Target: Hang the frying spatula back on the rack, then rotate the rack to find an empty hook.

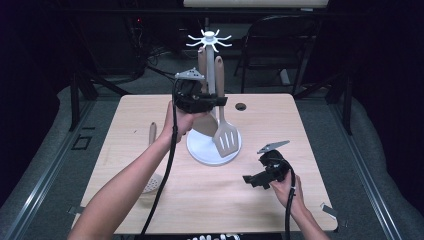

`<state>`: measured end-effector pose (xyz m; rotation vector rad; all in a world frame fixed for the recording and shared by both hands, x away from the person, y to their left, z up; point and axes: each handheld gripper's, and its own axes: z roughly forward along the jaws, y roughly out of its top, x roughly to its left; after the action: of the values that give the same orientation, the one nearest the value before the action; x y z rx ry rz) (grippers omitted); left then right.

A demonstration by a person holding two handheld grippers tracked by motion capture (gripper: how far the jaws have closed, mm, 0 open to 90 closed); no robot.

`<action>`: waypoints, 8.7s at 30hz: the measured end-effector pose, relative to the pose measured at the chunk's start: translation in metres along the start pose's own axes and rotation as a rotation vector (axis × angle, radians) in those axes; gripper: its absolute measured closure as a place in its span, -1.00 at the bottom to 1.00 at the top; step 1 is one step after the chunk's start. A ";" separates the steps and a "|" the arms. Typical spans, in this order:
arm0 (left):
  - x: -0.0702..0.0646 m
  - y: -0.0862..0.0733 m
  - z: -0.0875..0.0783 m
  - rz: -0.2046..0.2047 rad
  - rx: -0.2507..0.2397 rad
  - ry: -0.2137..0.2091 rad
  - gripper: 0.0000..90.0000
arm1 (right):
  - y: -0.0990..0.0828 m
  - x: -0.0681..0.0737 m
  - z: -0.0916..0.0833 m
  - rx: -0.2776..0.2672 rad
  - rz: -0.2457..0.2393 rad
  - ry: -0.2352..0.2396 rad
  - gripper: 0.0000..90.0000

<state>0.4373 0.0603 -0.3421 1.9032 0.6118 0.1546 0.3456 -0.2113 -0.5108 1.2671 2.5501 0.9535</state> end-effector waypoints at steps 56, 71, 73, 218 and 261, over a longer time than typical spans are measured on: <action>0.012 0.012 -0.002 0.034 -0.007 0.164 0.61 | 0.000 0.000 0.003 0.029 -0.019 0.004 -1.00; 0.002 0.004 -0.014 0.053 0.011 0.083 -0.22 | 0.000 0.001 0.004 0.024 -0.016 0.009 -1.00; 0.002 0.001 -0.017 0.059 0.009 0.068 -0.31 | 0.000 0.001 0.003 0.028 -0.019 0.006 -1.00; 0.020 0.061 -0.090 0.146 -0.175 0.357 1.00 | -0.001 0.001 0.009 0.048 -0.032 0.007 -0.96; 0.021 0.034 -0.107 0.114 -0.171 0.337 0.61 | 0.001 0.001 0.007 0.071 -0.051 -0.017 -0.96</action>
<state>0.4263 0.1492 -0.2708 1.7582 0.6907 0.5919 0.3481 -0.2064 -0.5160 1.2155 2.6116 0.8465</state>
